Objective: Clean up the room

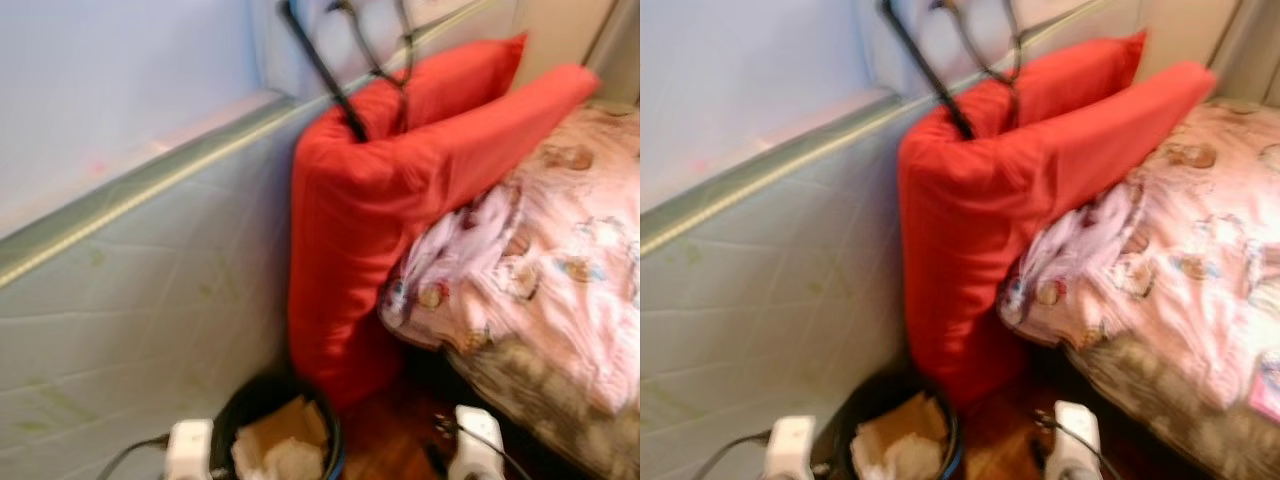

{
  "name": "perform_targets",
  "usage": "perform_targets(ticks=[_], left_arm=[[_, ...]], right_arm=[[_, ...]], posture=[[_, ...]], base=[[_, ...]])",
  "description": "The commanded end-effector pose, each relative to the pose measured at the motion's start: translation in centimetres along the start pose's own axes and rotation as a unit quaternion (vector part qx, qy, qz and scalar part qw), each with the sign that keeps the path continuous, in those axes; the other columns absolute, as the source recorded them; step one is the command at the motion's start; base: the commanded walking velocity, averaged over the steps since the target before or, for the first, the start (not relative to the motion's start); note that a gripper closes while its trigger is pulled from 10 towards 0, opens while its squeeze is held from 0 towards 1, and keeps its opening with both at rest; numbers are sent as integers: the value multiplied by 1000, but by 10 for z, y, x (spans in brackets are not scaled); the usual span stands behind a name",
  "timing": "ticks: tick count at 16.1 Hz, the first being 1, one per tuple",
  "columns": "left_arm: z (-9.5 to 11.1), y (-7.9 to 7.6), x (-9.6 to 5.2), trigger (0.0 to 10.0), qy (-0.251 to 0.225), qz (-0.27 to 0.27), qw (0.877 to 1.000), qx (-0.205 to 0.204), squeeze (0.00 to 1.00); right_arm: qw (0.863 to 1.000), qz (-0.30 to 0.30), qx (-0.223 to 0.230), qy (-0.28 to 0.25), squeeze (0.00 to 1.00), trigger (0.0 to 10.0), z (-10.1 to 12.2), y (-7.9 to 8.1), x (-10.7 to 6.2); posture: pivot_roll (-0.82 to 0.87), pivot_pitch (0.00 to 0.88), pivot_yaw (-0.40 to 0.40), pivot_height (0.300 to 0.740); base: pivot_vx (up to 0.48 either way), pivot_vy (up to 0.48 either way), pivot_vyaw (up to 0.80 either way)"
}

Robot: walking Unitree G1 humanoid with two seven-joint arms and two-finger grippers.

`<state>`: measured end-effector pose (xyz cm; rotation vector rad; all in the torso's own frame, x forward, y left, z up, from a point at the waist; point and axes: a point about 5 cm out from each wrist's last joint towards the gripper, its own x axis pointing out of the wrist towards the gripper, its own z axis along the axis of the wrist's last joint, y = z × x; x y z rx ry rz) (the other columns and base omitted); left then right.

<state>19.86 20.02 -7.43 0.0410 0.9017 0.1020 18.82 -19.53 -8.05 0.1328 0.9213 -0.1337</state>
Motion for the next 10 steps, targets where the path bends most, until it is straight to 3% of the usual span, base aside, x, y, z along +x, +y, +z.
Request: perform_targets(ticks=[1,6,9,10], left_arm=[[-11,10,-2,10000,20,12,1000,5,0],[-10,10,-2,10000,20,11,1000,14,0],[-9,9,-2,10000,20,10,1000,16,0],[-9,9,-2,10000,20,10,1000,15,0]], right_arm=[[1000,16,-2,-8,0,10000,7,11,2],[1000,16,-2,-17,0,10000,9,10,2],[1000,14,-1,-15,0,10000,8,9,2],[1000,14,0,-12,0,10000,8,9,2]], posture=[[-23,0,37,722],[-30,0,32,722],[-32,0,31,722],[-30,0,30,722]], base=[[0,0,-619],[0,0,0],[0,-366,0],[0,-352,-681]])
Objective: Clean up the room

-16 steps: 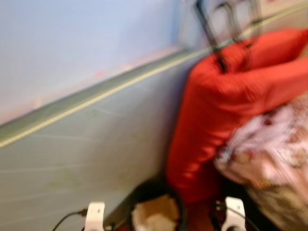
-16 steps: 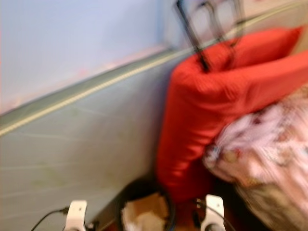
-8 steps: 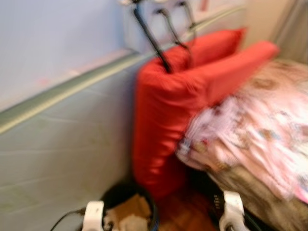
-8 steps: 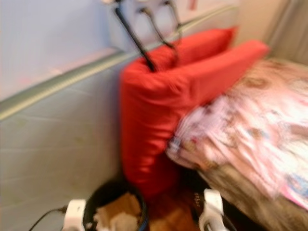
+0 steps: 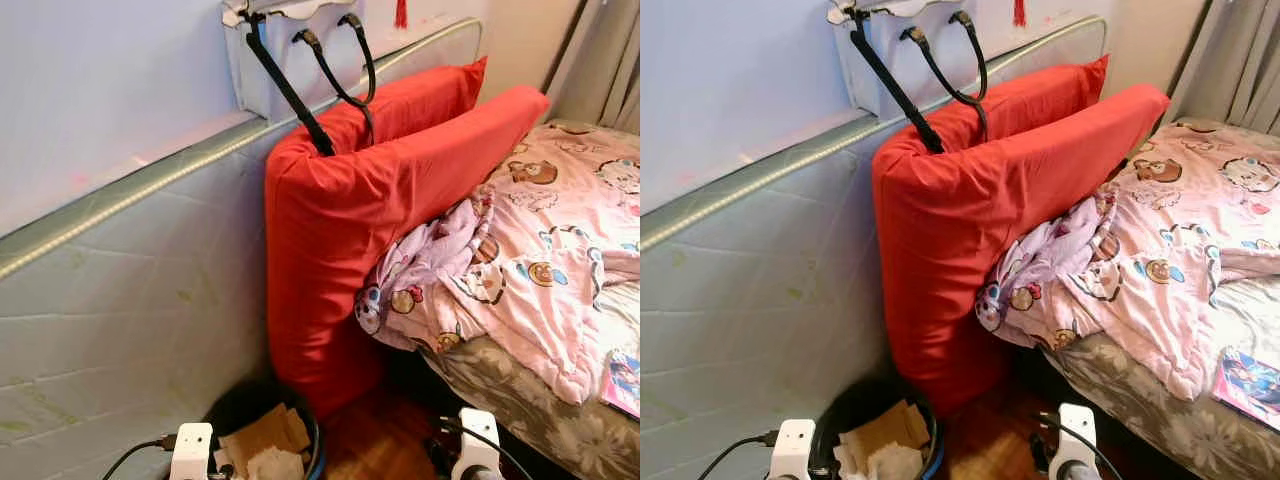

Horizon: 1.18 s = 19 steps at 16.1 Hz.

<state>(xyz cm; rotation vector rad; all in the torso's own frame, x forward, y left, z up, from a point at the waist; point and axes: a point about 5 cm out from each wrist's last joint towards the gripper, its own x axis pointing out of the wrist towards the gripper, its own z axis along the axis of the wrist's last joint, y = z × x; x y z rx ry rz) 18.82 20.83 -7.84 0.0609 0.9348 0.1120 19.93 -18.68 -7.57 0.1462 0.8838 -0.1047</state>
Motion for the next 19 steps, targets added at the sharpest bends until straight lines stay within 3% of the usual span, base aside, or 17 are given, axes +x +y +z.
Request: perform_targets(ticks=[1,4,13,19], left_arm=[[1,1,0,10000,3,1,1000,8,0],[1,1,0,10000,3,1,1000,9,0],[2,2,0,10000,2,0,1000,11,0],[2,2,0,10000,2,0,1000,11,0]], right_arm=[[1000,-2,-1,8,0,10000,-3,-1,0],[1000,-1,-4,8,0,10000,-3,-1,0],[1000,-4,2,3,0,10000,-2,0,0],[1000,-3,0,5,0,10000,-2,0,0]], posture=[[-33,0,30,722],[-31,0,31,722],[-33,0,39,722],[-31,0,40,722]], base=[[0,-352,-694],[0,-352,-690],[0,-348,0],[0,-347,-621]])
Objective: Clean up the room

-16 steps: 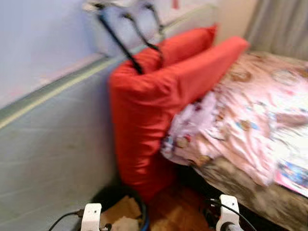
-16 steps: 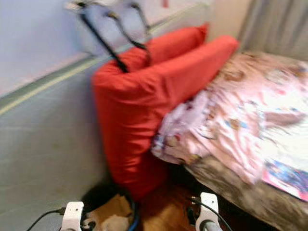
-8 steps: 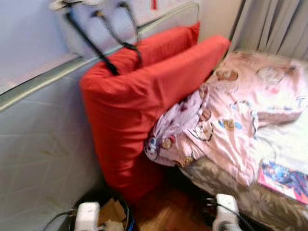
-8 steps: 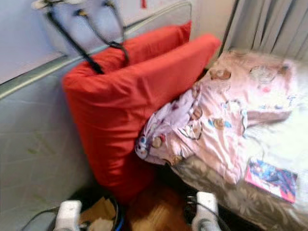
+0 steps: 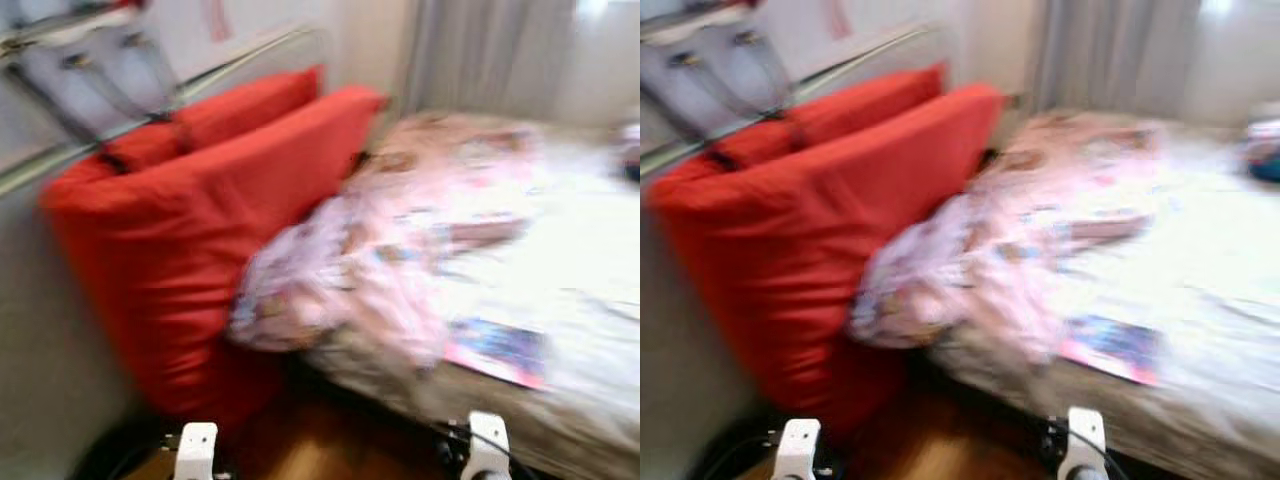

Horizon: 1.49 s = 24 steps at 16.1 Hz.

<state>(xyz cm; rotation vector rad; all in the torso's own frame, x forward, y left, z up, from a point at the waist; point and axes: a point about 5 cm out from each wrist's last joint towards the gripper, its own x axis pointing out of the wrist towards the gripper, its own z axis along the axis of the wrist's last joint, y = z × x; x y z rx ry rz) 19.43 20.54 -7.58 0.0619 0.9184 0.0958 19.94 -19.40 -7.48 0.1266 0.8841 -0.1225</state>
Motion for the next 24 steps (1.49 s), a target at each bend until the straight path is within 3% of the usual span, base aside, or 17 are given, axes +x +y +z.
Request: perform_targets(ticks=[1,24], left_arm=[[-5,5,-1,10000,11,6,1000,8,0],[-11,4,-2,10000,16,-2,1000,16,0]], right_arm=[[1000,9,4,6,0,10000,-4,7,0],[1000,2,0,3,0,10000,-7,5,-1]], posture=[[-30,0,39,722],[-68,0,50,722]], base=[[0,-349,-500],[0,-348,0]])
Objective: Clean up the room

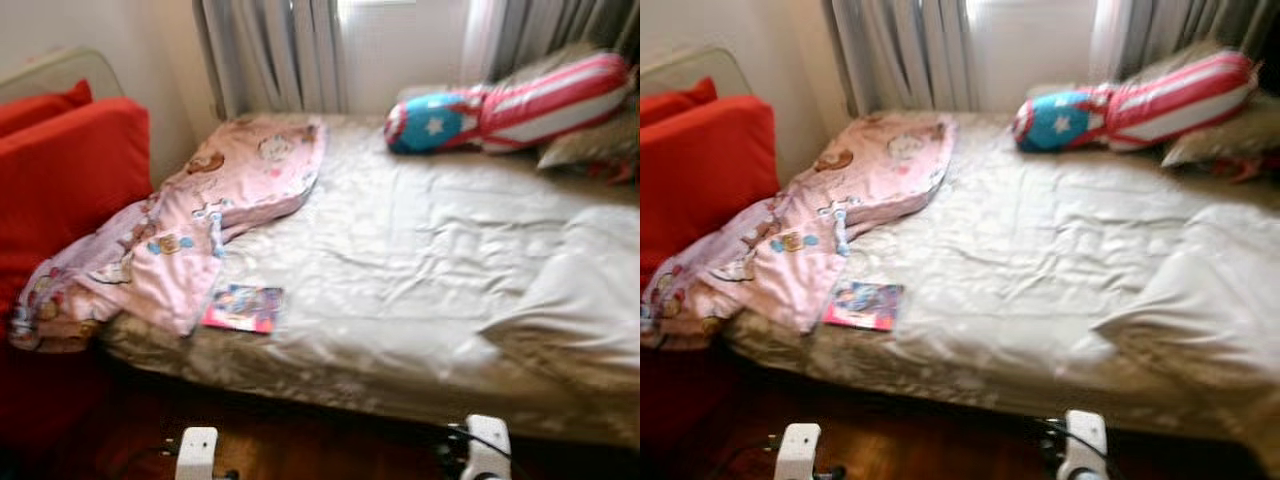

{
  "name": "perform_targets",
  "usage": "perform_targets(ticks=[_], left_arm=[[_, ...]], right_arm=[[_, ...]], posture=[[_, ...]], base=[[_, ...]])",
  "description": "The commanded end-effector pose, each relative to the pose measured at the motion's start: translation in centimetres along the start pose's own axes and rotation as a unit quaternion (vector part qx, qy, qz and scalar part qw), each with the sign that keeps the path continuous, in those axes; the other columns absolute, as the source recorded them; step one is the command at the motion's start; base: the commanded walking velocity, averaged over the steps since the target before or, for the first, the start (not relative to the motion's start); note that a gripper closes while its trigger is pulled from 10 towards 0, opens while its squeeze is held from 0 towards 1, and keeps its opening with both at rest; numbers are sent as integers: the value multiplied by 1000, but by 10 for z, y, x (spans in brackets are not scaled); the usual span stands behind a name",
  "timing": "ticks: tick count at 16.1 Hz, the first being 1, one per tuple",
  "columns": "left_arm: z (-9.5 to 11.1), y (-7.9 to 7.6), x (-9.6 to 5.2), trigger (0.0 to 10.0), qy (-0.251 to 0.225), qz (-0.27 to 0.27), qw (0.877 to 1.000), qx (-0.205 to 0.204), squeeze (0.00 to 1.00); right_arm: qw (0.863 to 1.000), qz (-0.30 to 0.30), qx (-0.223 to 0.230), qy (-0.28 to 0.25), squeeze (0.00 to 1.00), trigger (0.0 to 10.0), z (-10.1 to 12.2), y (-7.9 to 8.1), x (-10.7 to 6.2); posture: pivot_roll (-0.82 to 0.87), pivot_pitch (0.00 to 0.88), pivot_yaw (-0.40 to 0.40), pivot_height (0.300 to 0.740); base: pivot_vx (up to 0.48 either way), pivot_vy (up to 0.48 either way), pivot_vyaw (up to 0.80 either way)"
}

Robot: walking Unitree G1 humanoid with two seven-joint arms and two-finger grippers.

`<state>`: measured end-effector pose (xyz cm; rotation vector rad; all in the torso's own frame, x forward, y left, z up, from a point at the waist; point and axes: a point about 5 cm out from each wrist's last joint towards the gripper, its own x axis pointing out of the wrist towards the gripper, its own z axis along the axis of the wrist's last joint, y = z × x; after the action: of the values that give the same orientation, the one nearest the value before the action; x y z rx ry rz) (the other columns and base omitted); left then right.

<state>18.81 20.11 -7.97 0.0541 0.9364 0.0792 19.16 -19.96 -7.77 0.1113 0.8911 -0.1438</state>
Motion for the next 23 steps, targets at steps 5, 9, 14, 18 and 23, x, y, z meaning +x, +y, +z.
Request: perform_targets(ticks=[5,9,14,18,23], left_arm=[[-2,8,-1,10000,6,5,1000,17,0],[-1,8,0,10000,4,6,1000,11,0],[0,8,0,10000,5,11,1000,5,0],[1,9,0,10000,2,13,1000,-2,0],[0,9,0,10000,3,13,1000,-6,0]], right_arm=[[1000,15,1,-1,0,10000,1,12,1],[1000,14,2,-2,0,10000,3,12,2],[1000,16,-1,-2,0,10000,4,12,2],[1000,16,-2,-3,0,10000,4,13,2],[1000,16,-1,-1,0,10000,4,13,2]], posture=[[-71,0,44,722],[-64,0,37,722],[-58,0,36,722],[-58,0,39,722],[-56,0,39,722]], base=[[0,-349,0],[0,-349,0],[0,-131,0],[0,0,0],[0,0,0]])
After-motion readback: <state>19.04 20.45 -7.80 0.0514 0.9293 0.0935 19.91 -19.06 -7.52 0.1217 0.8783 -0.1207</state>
